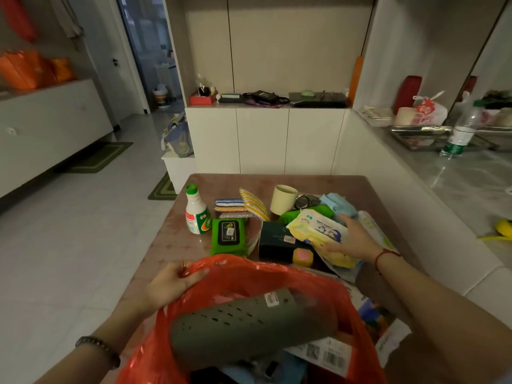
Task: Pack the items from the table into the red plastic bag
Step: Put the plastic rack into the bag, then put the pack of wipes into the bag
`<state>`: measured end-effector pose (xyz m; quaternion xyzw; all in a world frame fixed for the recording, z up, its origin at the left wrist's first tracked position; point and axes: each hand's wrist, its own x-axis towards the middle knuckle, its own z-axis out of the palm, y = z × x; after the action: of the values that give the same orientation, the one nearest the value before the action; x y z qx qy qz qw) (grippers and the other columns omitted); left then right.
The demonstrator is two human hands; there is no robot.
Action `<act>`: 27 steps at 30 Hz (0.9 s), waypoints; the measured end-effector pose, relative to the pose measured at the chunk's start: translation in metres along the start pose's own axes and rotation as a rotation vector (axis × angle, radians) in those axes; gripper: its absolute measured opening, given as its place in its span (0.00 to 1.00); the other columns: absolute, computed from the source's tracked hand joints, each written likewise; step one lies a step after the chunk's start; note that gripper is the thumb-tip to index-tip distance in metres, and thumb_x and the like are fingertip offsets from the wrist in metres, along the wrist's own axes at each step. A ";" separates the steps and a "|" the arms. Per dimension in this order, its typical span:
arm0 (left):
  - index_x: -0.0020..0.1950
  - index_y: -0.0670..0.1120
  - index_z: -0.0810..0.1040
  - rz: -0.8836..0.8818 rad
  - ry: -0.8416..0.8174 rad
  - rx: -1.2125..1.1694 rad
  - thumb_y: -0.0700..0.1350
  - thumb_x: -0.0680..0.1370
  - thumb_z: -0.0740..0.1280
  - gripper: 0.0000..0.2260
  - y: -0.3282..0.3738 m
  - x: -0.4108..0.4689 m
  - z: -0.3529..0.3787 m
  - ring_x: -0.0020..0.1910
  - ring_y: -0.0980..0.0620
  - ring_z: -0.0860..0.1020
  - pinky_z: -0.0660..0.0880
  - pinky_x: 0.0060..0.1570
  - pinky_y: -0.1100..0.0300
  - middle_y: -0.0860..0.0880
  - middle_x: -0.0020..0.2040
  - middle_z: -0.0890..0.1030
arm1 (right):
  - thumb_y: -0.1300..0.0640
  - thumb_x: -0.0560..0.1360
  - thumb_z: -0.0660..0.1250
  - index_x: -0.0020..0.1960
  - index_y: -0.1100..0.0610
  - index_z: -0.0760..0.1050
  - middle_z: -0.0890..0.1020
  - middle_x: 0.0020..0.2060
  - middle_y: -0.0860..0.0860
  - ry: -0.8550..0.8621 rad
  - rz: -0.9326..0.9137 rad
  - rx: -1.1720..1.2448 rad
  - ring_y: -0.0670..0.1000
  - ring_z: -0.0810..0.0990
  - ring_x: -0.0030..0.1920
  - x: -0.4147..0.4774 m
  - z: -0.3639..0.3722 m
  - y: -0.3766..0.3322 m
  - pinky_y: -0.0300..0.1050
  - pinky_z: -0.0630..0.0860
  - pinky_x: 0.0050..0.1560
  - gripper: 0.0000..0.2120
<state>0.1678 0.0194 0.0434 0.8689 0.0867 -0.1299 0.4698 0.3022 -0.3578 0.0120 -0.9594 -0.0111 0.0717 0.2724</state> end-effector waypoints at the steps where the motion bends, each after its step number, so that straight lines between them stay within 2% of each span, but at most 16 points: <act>1: 0.49 0.43 0.80 -0.013 0.003 -0.007 0.51 0.75 0.66 0.12 0.000 0.004 0.001 0.37 0.51 0.85 0.81 0.42 0.61 0.46 0.39 0.86 | 0.36 0.60 0.74 0.74 0.52 0.51 0.62 0.71 0.55 -0.030 -0.007 -0.098 0.57 0.65 0.68 0.012 0.008 0.004 0.54 0.69 0.63 0.52; 3: 0.51 0.44 0.79 -0.036 0.005 -0.008 0.52 0.74 0.66 0.13 -0.003 0.012 0.003 0.39 0.50 0.85 0.81 0.46 0.58 0.45 0.42 0.86 | 0.32 0.59 0.71 0.75 0.47 0.46 0.55 0.74 0.54 -0.061 0.020 -0.232 0.60 0.57 0.72 0.032 0.024 0.009 0.63 0.61 0.68 0.54; 4: 0.52 0.45 0.78 -0.057 0.002 -0.021 0.53 0.74 0.66 0.14 -0.005 0.015 0.003 0.40 0.50 0.85 0.80 0.47 0.57 0.46 0.43 0.86 | 0.32 0.60 0.70 0.75 0.46 0.46 0.55 0.74 0.54 -0.060 0.026 -0.281 0.60 0.56 0.73 0.037 0.030 0.009 0.64 0.61 0.68 0.53; 7: 0.54 0.48 0.78 -0.077 -0.021 -0.061 0.56 0.72 0.66 0.16 -0.009 0.020 0.002 0.42 0.50 0.85 0.79 0.53 0.52 0.47 0.44 0.86 | 0.33 0.62 0.69 0.74 0.49 0.53 0.67 0.70 0.55 0.041 -0.017 -0.256 0.58 0.68 0.67 0.047 0.040 0.011 0.55 0.71 0.61 0.47; 9: 0.54 0.49 0.78 -0.065 -0.009 -0.062 0.57 0.71 0.65 0.17 -0.009 0.019 0.001 0.43 0.50 0.84 0.78 0.54 0.50 0.47 0.45 0.86 | 0.35 0.64 0.69 0.72 0.51 0.58 0.72 0.66 0.55 0.128 -0.005 -0.096 0.58 0.73 0.63 0.043 0.038 0.008 0.54 0.75 0.56 0.43; 12: 0.51 0.50 0.77 -0.079 0.005 -0.062 0.55 0.74 0.65 0.11 -0.007 0.017 0.002 0.43 0.49 0.84 0.78 0.54 0.51 0.46 0.45 0.85 | 0.44 0.67 0.72 0.73 0.54 0.59 0.70 0.68 0.55 0.291 0.037 0.281 0.58 0.72 0.64 0.020 0.031 -0.010 0.55 0.73 0.60 0.39; 15: 0.49 0.50 0.77 -0.072 -0.007 -0.071 0.56 0.73 0.65 0.12 0.002 0.007 0.003 0.42 0.49 0.84 0.79 0.53 0.52 0.46 0.44 0.85 | 0.52 0.67 0.74 0.71 0.50 0.62 0.71 0.66 0.50 0.349 -0.123 0.619 0.51 0.73 0.62 -0.029 0.014 -0.048 0.45 0.75 0.57 0.36; 18: 0.51 0.47 0.80 -0.064 0.002 -0.097 0.62 0.68 0.65 0.22 0.010 -0.003 0.000 0.41 0.51 0.85 0.80 0.51 0.55 0.47 0.43 0.86 | 0.52 0.64 0.77 0.65 0.42 0.64 0.75 0.59 0.40 0.162 -0.415 0.752 0.38 0.77 0.55 -0.096 -0.004 -0.099 0.31 0.77 0.46 0.35; 21: 0.47 0.45 0.81 -0.033 0.023 -0.153 0.66 0.65 0.67 0.25 0.016 -0.014 0.000 0.36 0.59 0.83 0.78 0.41 0.68 0.47 0.44 0.85 | 0.55 0.62 0.77 0.63 0.41 0.64 0.75 0.57 0.28 -0.074 -0.703 0.685 0.32 0.73 0.60 -0.141 -0.003 -0.143 0.26 0.70 0.55 0.36; 22: 0.47 0.44 0.81 -0.031 0.077 -0.195 0.60 0.68 0.69 0.20 0.014 -0.015 0.002 0.31 0.63 0.81 0.76 0.35 0.72 0.46 0.44 0.84 | 0.56 0.62 0.77 0.64 0.41 0.64 0.74 0.58 0.28 -0.160 -0.747 0.631 0.33 0.71 0.62 -0.145 0.004 -0.154 0.26 0.68 0.59 0.36; 23: 0.49 0.39 0.80 -0.016 0.135 -0.241 0.48 0.74 0.68 0.12 0.013 -0.019 0.003 0.25 0.65 0.78 0.73 0.29 0.74 0.43 0.42 0.82 | 0.56 0.63 0.77 0.65 0.41 0.65 0.74 0.60 0.30 -0.253 -0.755 0.579 0.34 0.70 0.64 -0.145 0.012 -0.163 0.30 0.67 0.62 0.35; 24: 0.55 0.33 0.77 -0.029 0.145 -0.281 0.36 0.78 0.62 0.09 0.015 -0.026 0.000 0.21 0.63 0.77 0.72 0.26 0.73 0.39 0.43 0.81 | 0.56 0.64 0.76 0.66 0.41 0.65 0.73 0.62 0.33 -0.338 -0.738 0.533 0.37 0.70 0.65 -0.143 0.021 -0.169 0.35 0.67 0.65 0.35; 25: 0.56 0.32 0.76 -0.026 0.142 -0.326 0.31 0.78 0.59 0.10 0.017 -0.032 -0.003 0.23 0.61 0.78 0.72 0.28 0.71 0.36 0.49 0.79 | 0.55 0.65 0.76 0.67 0.42 0.66 0.73 0.63 0.37 -0.401 -0.707 0.470 0.39 0.70 0.66 -0.138 0.028 -0.172 0.39 0.67 0.67 0.34; 26: 0.51 0.39 0.80 -0.029 0.082 -0.379 0.34 0.77 0.62 0.08 0.016 -0.033 -0.008 0.28 0.58 0.80 0.74 0.33 0.68 0.35 0.55 0.78 | 0.53 0.65 0.75 0.68 0.43 0.66 0.73 0.64 0.40 -0.443 -0.677 0.385 0.40 0.70 0.66 -0.133 0.032 -0.173 0.42 0.66 0.68 0.34; 27: 0.46 0.42 0.83 -0.022 0.030 -0.428 0.41 0.72 0.70 0.05 0.018 -0.034 -0.013 0.33 0.55 0.82 0.77 0.36 0.64 0.37 0.55 0.79 | 0.50 0.66 0.75 0.68 0.43 0.66 0.73 0.65 0.41 -0.461 -0.654 0.286 0.41 0.69 0.66 -0.128 0.036 -0.170 0.44 0.66 0.69 0.33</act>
<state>0.1424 0.0198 0.0751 0.7501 0.1288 -0.1004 0.6408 0.1738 -0.2023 0.0877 -0.8167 -0.3655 0.1951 0.4016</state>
